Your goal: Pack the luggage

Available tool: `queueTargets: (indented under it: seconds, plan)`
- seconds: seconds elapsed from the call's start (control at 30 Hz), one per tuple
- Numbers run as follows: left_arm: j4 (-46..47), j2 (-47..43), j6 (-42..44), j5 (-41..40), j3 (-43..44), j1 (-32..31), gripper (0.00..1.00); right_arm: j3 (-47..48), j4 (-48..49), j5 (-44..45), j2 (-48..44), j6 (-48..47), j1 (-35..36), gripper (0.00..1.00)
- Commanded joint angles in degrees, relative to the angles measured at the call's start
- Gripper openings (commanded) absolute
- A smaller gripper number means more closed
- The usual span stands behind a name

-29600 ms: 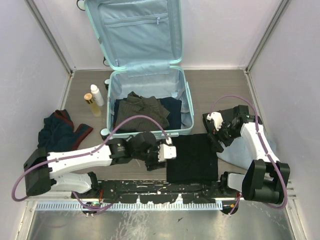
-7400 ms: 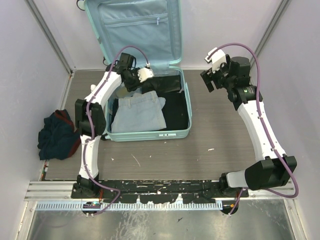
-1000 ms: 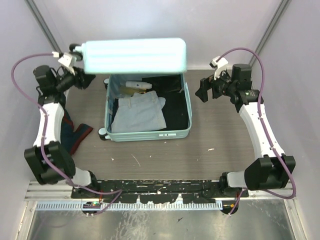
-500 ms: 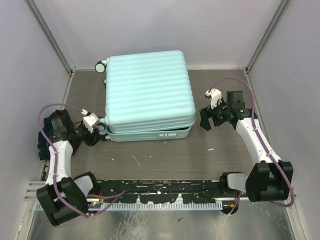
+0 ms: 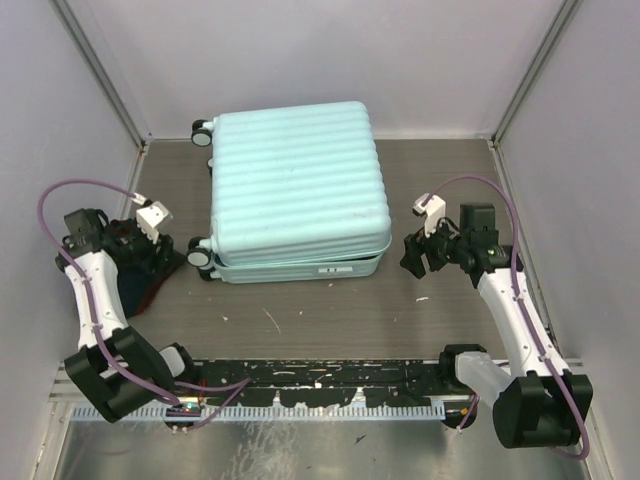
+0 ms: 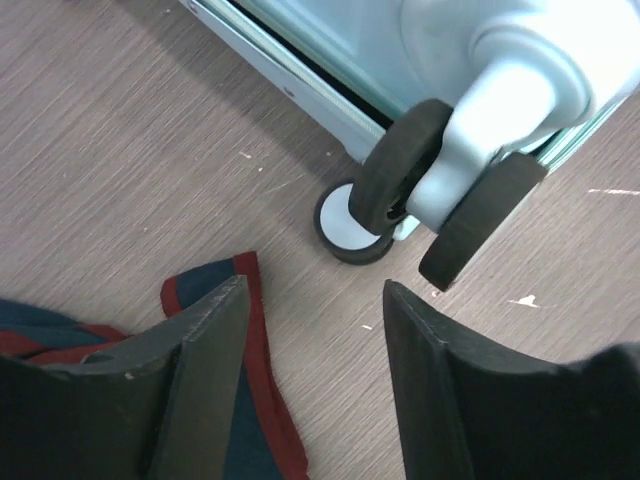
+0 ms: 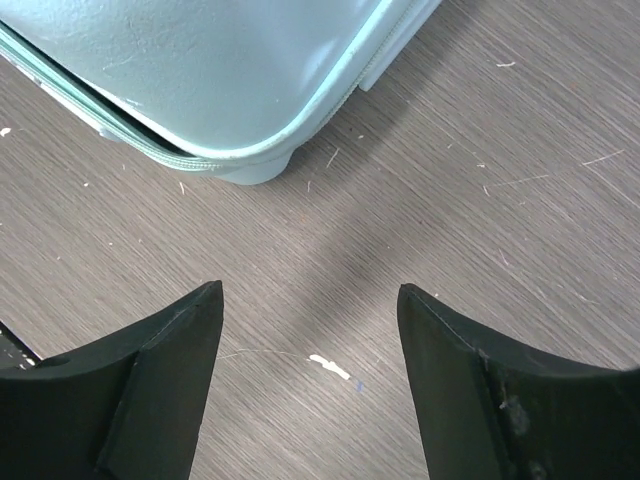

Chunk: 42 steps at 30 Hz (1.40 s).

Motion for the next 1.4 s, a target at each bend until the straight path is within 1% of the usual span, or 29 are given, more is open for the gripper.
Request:
queueTargets:
  seconds: [0.0, 0.03, 0.1, 0.13, 0.17, 0.2, 0.23, 0.3, 0.4, 0.47, 0.53, 0.57, 0.63, 0.67, 0.7, 0.73, 0.77, 0.9, 1.0, 1.07, 1.13, 1.23, 1.33, 1.37]
  plan:
    - [-16.1, 3.4, 13.2, 5.9, 7.1, 0.1, 0.62, 2.9, 2.7, -4.2, 1.8, 0.9, -0.1, 0.76]
    - [-19.6, 4.1, 17.5, 5.5, 7.7, -0.5, 0.67, 3.2, 2.6, -5.3, 2.2, 1.1, -0.1, 0.76]
    - [-21.4, 5.4, 18.7, 3.4, 8.1, -2.4, 0.84, 3.1, 2.6, -8.1, 2.5, 1.8, -0.1, 0.78]
    - [-22.0, 6.2, 19.5, 2.9, 8.4, -3.1, 0.9, 2.5, 3.0, -9.2, 2.3, 2.9, 0.0, 0.8]
    - [-22.8, 6.9, 20.2, 2.8, 9.1, -3.9, 0.94, 1.9, 3.6, -9.9, 2.0, 4.0, 0.2, 0.83]
    - [-23.9, 7.4, 20.9, 2.6, 9.9, -4.9, 0.96, 1.0, 4.4, -10.2, 1.5, 5.2, 0.4, 0.87]
    - [-25.5, 7.6, 22.2, 1.9, 10.8, -6.3, 0.97, 0.1, 5.1, -10.3, 0.8, 6.1, 0.6, 0.89]
    - [-26.7, 7.6, 23.4, 0.1, 11.5, -9.2, 0.98, -1.5, 6.5, -10.6, -0.3, 7.9, 0.8, 0.9]
    - [-19.8, 7.6, 18.0, -2.0, 10.2, -14.1, 0.98, -2.4, 8.7, -10.5, -1.2, 11.0, 1.4, 0.92]
    - [-15.9, 7.4, 15.7, -4.5, 9.2, -17.2, 0.96, -2.9, 9.8, -9.9, -1.3, 12.1, 1.4, 0.93]
    - [-13.6, 7.4, 14.6, -6.9, 9.3, -20.4, 0.9, -2.9, 10.6, -8.9, -1.2, 12.8, 1.4, 0.93]
    - [-13.3, 7.5, 14.3, -7.8, 9.8, -21.9, 0.82, -2.8, 10.7, -8.8, -1.2, 13.1, 1.4, 0.93]
    - [-14.6, 7.4, 13.9, -8.2, 12.1, -23.0, 0.69, -2.4, 10.1, -8.9, -1.3, 14.2, 1.4, 0.93]
    - [-15.1, 7.3, 13.4, -8.2, 13.4, -23.0, 0.65, -2.4, 9.9, -9.2, -1.7, 15.2, 1.4, 0.93]
    - [-15.1, 7.2, 12.8, -8.6, 14.3, -23.0, 0.65, -2.6, 10.3, -9.6, -2.8, 16.6, 1.4, 0.93]
    - [-15.0, 6.9, 12.5, -9.2, 14.9, -23.0, 0.67, -3.0, 11.3, -9.6, -3.9, 19.9, 1.4, 0.93]
    - [-14.5, 6.7, 12.5, -10.4, 14.9, -23.0, 0.73, -4.0, 12.5, -9.8, -5.2, 22.2, 1.4, 0.93]
    - [-15.3, 7.5, 14.4, -13.0, 14.9, -23.1, 0.82, -5.9, 15.0, -8.6, -8.1, 33.0, 1.4, 0.93]
    - [-19.1, 11.4, 15.5, -14.2, 16.4, -24.1, 0.84, -7.7, 15.8, -9.2, -10.7, 41.0, 1.4, 0.9]
    - [-20.7, 13.2, 15.0, -14.4, 17.5, -24.9, 0.8, -10.5, 17.4, -9.6, -14.1, 46.1, 1.4, 0.86]
    - [-23.1, 14.4, 14.5, -14.5, 19.5, -25.7, 0.7, -13.2, 17.6, -10.0, -17.3, 48.3, 1.4, 0.81]
    - [-28.5, 15.2, 13.9, -14.5, 26.5, -25.9, 0.49, -14.9, 19.8, -11.3, -17.4, 50.4, 1.5, 0.76]
    - [-34.7, 16.3, 15.7, -16.5, 33.5, -25.6, 0.23, -16.9, 21.7, -11.7, -15.6, 52.7, 1.5, 0.68]
    - [-36.5, 16.8, 16.8, -16.9, 35.3, -25.0, 0.16, -17.6, 22.3, -12.1, -14.9, 54.0, 1.5, 0.66]
